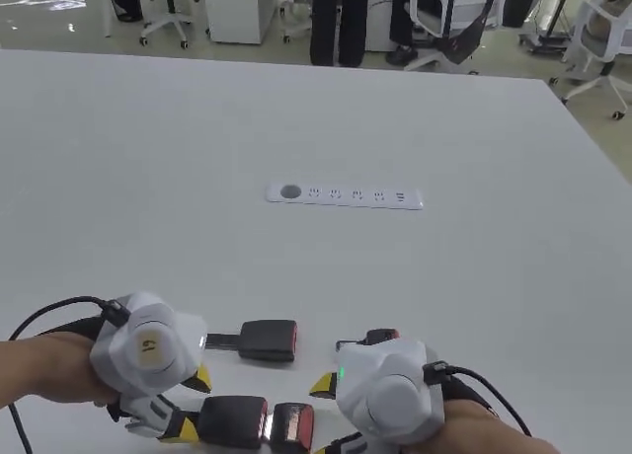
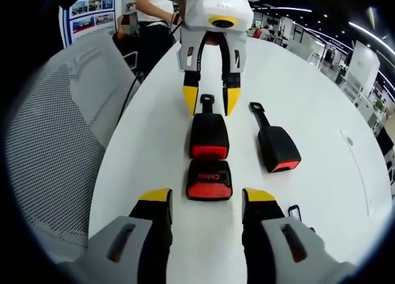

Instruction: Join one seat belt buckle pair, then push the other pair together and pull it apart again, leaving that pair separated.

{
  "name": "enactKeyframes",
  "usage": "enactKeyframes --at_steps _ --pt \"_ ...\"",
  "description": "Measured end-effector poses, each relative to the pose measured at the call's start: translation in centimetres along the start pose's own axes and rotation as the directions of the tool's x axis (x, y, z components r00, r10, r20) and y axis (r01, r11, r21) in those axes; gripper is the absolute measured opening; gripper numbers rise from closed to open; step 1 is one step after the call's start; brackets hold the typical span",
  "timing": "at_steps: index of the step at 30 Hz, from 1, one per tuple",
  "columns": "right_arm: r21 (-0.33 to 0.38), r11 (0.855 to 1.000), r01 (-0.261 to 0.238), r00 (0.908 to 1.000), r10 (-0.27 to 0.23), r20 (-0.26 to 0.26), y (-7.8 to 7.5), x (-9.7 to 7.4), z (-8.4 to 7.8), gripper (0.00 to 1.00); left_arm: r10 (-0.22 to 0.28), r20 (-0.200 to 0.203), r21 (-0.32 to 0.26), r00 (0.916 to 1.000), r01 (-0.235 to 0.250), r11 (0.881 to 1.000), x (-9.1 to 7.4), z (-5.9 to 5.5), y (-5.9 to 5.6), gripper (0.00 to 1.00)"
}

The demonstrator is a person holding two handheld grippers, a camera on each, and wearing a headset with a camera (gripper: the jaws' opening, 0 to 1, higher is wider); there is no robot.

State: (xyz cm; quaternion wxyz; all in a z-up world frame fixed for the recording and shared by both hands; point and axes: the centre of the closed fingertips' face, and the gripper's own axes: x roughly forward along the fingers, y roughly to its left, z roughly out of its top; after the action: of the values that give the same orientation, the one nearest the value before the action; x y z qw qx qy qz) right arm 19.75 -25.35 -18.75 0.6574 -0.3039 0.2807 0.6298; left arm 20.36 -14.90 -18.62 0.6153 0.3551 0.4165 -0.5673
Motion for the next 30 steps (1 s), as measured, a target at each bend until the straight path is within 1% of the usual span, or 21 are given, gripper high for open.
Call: enactKeyframes --at_steps 3,5,10,11,14,17,20,23,24,26,30 --pt "-0.008 1.000 0.006 1.0000 -0.006 -0.007 -0.1 -0.9 0.5 0.44 0.006 -0.001 -0.004 1.0000 -0.006 1.000 -0.1 -0.1 0.3 0.32" --pt "-0.011 1.000 0.017 0.9998 -0.017 -0.006 -0.4 -0.8 0.2 0.44 0.008 -0.007 -0.008 0.9999 -0.008 1.000 -0.2 -0.1 0.3 0.32" --pt "-0.001 0.999 0.035 0.9994 -0.035 0.000 -0.8 -1.9 0.5 0.46 0.013 -0.003 -0.013 0.9999 -0.013 1.000 -0.7 0.3 0.7 0.32" --pt "0.009 0.999 0.043 0.9991 -0.043 0.001 -1.2 -1.9 0.1 0.45 0.014 -0.003 -0.013 0.9999 -0.014 1.000 -0.8 0.4 0.6 0.32" --pt "0.031 0.998 0.054 0.9985 -0.054 0.004 -1.6 -2.6 0.3 0.45 0.018 -0.002 -0.013 0.9998 -0.018 1.000 -1.3 0.7 0.8 0.32" --pt "0.038 0.997 0.074 0.9972 -0.074 -0.002 -2.5 -3.2 0.2 0.46 0.020 0.002 -0.016 0.9998 -0.020 1.000 -1.5 0.7 1.2 0.32" --pt "0.043 0.995 0.094 0.9956 -0.094 0.003 -3.4 -4.3 0.5 0.46 0.009 0.014 -0.034 0.9999 -0.009 0.999 -1.8 0.8 1.6 0.32" --pt "0.049 0.993 0.110 0.9939 -0.110 0.000 -4.1 -5.2 0.7 0.46 0.007 0.016 -0.042 0.9999 -0.006 0.999 -2.5 1.5 1.8 0.32" --pt "0.051 0.992 0.114 0.9934 -0.114 0.000 -4.4 -5.4 0.6 0.46 0.010 0.015 -0.045 0.9998 -0.009 0.999 -2.7 1.6 1.9 0.32" --pt "0.055 0.991 0.122 0.9925 -0.122 -0.004 -5.0 -5.6 0.2 0.47 0.011 0.016 -0.046 0.9998 -0.011 0.999 -2.8 1.5 2.4 0.32" --pt "0.061 0.989 0.132 0.9913 -0.131 -0.014 -5.7 -6.0 -0.5 0.46 0.020 0.014 -0.047 0.9997 -0.019 0.999 -2.8 1.9 2.7 0.32"
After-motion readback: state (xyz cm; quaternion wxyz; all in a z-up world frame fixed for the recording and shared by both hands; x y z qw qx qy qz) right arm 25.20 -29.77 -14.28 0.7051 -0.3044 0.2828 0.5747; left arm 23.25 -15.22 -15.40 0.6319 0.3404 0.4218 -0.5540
